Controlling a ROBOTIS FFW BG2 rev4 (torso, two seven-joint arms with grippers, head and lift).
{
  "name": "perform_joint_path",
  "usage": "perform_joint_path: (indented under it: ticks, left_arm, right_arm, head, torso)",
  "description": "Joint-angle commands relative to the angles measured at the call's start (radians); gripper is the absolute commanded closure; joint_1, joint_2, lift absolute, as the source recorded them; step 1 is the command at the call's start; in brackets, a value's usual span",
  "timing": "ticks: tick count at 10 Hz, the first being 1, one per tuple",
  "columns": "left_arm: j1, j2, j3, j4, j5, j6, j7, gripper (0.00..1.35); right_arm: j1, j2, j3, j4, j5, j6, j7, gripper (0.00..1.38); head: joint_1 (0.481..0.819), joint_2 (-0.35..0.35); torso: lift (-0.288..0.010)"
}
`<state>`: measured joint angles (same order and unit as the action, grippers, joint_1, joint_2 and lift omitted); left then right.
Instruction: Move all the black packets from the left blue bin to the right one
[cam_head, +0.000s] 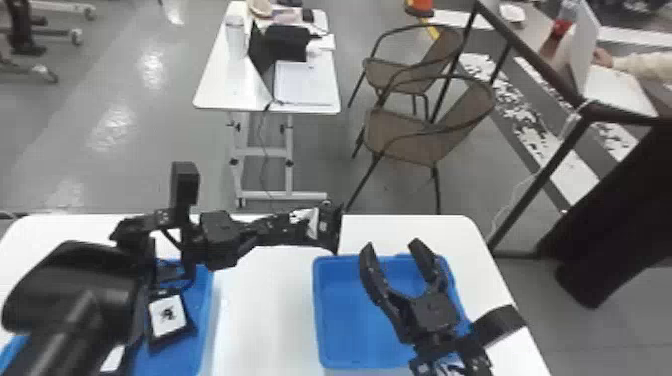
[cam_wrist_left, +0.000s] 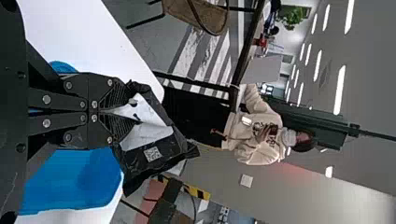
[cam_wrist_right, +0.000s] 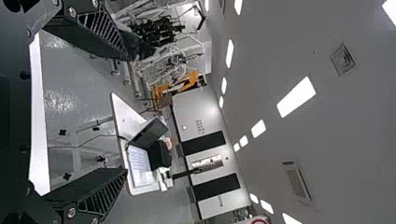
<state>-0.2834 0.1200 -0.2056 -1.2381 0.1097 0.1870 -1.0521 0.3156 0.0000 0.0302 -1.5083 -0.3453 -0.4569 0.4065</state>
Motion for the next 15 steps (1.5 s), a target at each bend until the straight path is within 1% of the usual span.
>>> perform_joint_path:
  ticks: [1, 2, 3, 5, 6, 8, 9, 10, 13, 14, 15]
  left_arm:
    - [-0.049, -0.029, -0.038, 0.094, -0.004, -0.054, 0.000, 1.21]
    - [-0.068, -0.049, -0.046, 0.137, -0.024, -0.077, 0.001, 1.21]
    - [-0.074, -0.059, -0.038, 0.154, -0.054, -0.083, 0.003, 1.21]
    - [-0.085, -0.060, -0.041, 0.190, -0.045, -0.103, 0.023, 1.21]
    - [-0.092, -0.062, -0.054, 0.210, -0.018, -0.115, 0.024, 1.21]
    - [-0.114, -0.071, -0.097, 0.241, 0.041, -0.132, 0.026, 1.21]
    - [-0.117, -0.074, -0.118, 0.241, 0.077, -0.129, 0.026, 1.21]
    - [-0.114, -0.071, -0.143, 0.241, 0.119, -0.115, 0.026, 1.21]
    - [-0.103, -0.069, -0.156, 0.241, 0.159, -0.106, 0.023, 1.21]
    - [-0.103, -0.068, -0.163, 0.240, 0.186, -0.106, 0.014, 1.21]
    - [-0.097, -0.065, -0.164, 0.226, 0.188, -0.093, 0.006, 1.21]
  right_arm:
    - [-0.013, 0.001, 0.031, -0.003, -0.029, 0.006, 0.005, 0.14]
    - [-0.018, 0.001, 0.036, -0.010, -0.037, 0.006, 0.015, 0.14]
    - [-0.020, 0.001, 0.042, -0.018, -0.054, 0.014, 0.023, 0.14]
    - [-0.018, 0.001, 0.063, -0.035, -0.073, 0.041, 0.043, 0.14]
    - [-0.030, 0.001, 0.071, -0.033, -0.084, 0.099, 0.075, 0.13]
    - [-0.081, 0.001, 0.076, -0.001, -0.080, 0.162, 0.156, 0.13]
    - [-0.098, 0.001, 0.076, 0.014, -0.069, 0.168, 0.172, 0.13]
    - [-0.109, 0.001, 0.073, 0.034, -0.073, 0.168, 0.172, 0.13]
    - [-0.130, 0.001, 0.027, 0.089, -0.075, 0.164, 0.169, 0.14]
    - [-0.135, 0.001, 0.019, 0.100, -0.067, 0.162, 0.164, 0.22]
    - [-0.136, 0.001, 0.013, 0.103, -0.064, 0.165, 0.155, 0.69]
  head:
    - [0.695, -0.176]
    - [0.695, -0.182]
    - [0.695, -0.187]
    - [0.695, -0.187]
    - [0.695, -0.177]
    - [0.695, -0.153]
    - [0.695, -0.150]
    - [0.695, -0.150]
    - [0.695, -0.177]
    - [0.695, -0.190]
    - [0.695, -0.202]
  torso:
    - [0.000]
    - [0.000]
    - [0.000]
    - [0.000]
    - [0.000]
    - [0.000]
    - [0.000]
    - [0.000]
    - [0.000]
    - [0.000]
    - [0.000]
